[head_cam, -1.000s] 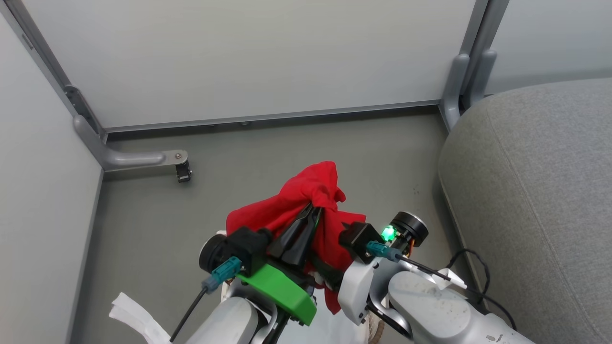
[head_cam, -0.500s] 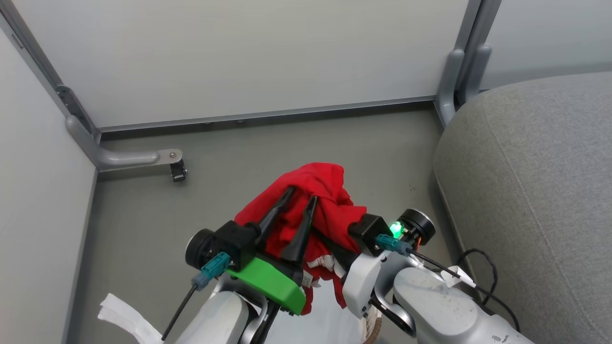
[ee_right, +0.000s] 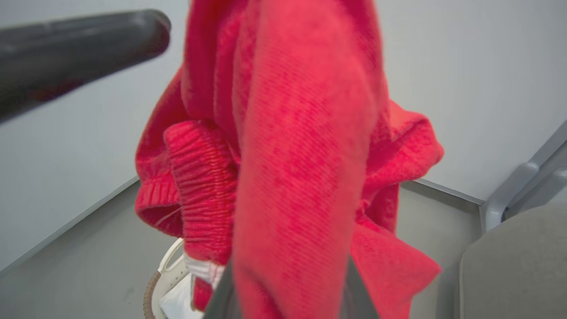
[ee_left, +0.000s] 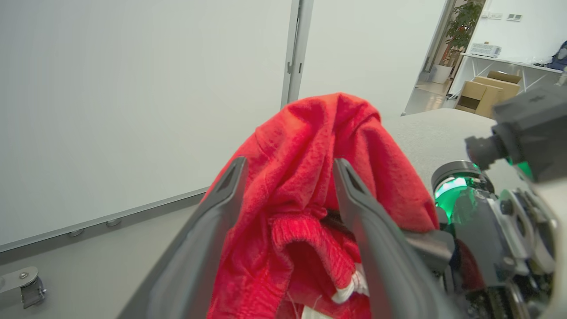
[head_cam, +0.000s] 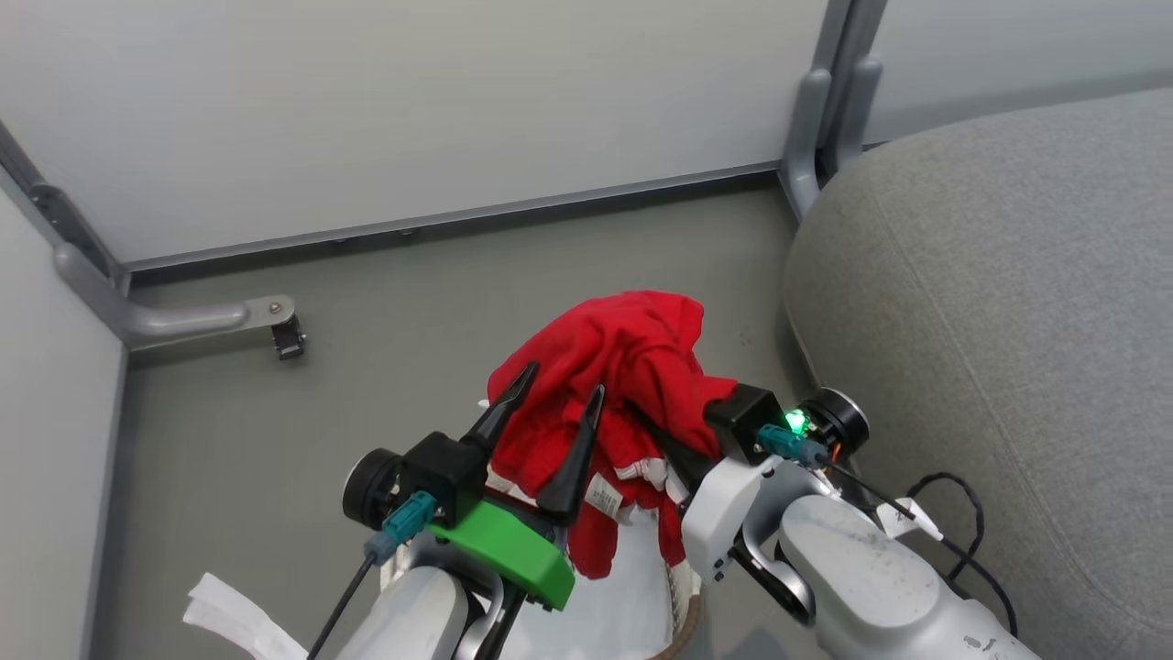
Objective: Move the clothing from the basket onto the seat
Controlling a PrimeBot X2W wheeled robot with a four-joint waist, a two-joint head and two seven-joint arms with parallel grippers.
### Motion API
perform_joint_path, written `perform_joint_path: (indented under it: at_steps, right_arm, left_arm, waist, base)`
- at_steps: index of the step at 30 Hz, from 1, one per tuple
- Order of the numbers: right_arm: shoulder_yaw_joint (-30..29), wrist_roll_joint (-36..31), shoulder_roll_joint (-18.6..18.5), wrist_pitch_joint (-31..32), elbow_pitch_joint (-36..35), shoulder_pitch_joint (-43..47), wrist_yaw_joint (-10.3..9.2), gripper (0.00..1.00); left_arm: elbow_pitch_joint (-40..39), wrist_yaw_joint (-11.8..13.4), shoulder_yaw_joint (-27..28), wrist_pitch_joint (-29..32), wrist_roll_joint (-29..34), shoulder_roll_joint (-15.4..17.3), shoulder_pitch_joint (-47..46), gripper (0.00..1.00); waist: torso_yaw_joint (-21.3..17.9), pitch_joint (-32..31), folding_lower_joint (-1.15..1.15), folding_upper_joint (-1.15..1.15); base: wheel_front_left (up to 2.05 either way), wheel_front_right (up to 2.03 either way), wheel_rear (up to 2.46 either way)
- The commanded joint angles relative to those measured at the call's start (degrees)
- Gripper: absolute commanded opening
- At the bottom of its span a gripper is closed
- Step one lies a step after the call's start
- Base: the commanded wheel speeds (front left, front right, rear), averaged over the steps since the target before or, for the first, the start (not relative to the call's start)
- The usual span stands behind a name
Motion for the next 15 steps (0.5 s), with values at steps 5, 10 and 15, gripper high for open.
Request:
perform_joint_path:
  at_steps: [5, 10, 15]
  right_arm:
    - [-1.71, -0.94, -0.2, -0.18, -0.93, 0.85, -0.05, 0.0]
    - [-3.73, -1.38, -0.19, -0.18, -1.5, 1.23, -0.05, 0.0]
    - [-6.04, -2.12, -0.19, -0.18, -1.77, 1.79, -0.05, 0.0]
  left_arm:
    - [-0.46, -0.12, 0.45, 0.04, 0.34, 0.03, 0.0, 1.0]
    - [-0.51, -0.12, 0.26, 0.04, 0.7, 0.14, -0.61, 1.0]
    - [-0.26, -0.12, -0.04, 0.04, 0.93, 0.55, -1.55, 1.0]
  waist:
    - [-7.35, 1.66, 0.0, 0.0]
    - [-12.82, 2.43, 0.0, 0.0]
    - [-18.56, 3.49, 0.0, 0.0]
  base:
    - [0.0, 0.0, 0.0]
    - [0.0, 0.0, 0.0]
    - [0.0, 0.0, 0.0]
